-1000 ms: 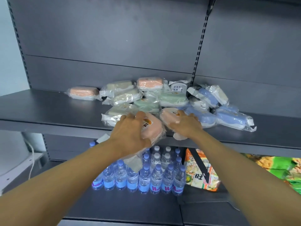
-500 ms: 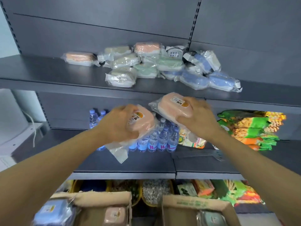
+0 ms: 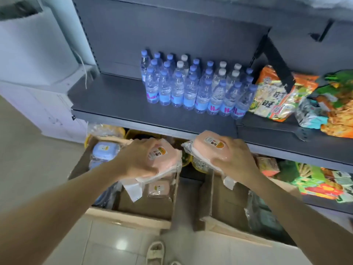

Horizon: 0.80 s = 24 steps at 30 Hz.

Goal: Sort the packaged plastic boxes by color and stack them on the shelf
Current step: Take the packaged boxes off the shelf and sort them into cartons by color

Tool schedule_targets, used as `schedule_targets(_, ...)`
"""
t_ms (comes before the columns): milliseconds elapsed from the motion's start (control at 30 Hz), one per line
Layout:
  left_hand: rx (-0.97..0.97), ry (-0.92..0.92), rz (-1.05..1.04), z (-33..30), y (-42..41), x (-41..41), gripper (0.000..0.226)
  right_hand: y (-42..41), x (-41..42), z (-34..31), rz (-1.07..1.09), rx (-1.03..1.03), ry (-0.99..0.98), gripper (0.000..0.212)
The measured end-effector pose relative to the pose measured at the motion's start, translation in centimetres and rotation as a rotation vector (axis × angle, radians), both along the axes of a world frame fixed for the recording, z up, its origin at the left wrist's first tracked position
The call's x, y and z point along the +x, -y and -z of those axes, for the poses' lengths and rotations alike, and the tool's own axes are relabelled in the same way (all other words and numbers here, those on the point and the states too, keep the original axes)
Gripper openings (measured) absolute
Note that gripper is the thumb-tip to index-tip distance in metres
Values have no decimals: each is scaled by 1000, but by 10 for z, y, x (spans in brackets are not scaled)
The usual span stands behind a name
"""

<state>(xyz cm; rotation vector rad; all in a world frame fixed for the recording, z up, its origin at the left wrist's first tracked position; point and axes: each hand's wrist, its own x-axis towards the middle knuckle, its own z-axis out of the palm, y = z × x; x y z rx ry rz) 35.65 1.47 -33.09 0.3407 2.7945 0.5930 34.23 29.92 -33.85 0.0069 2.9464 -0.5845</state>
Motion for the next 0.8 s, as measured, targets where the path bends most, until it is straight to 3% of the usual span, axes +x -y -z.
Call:
schedule_targets(400,-115,78,-75,114,108,11,84,95,8,124,-6,-12,245,71)
schedule_targets(800,-174,228,241,238,155,-31,90,191,-40,291,-10,94,457,82)
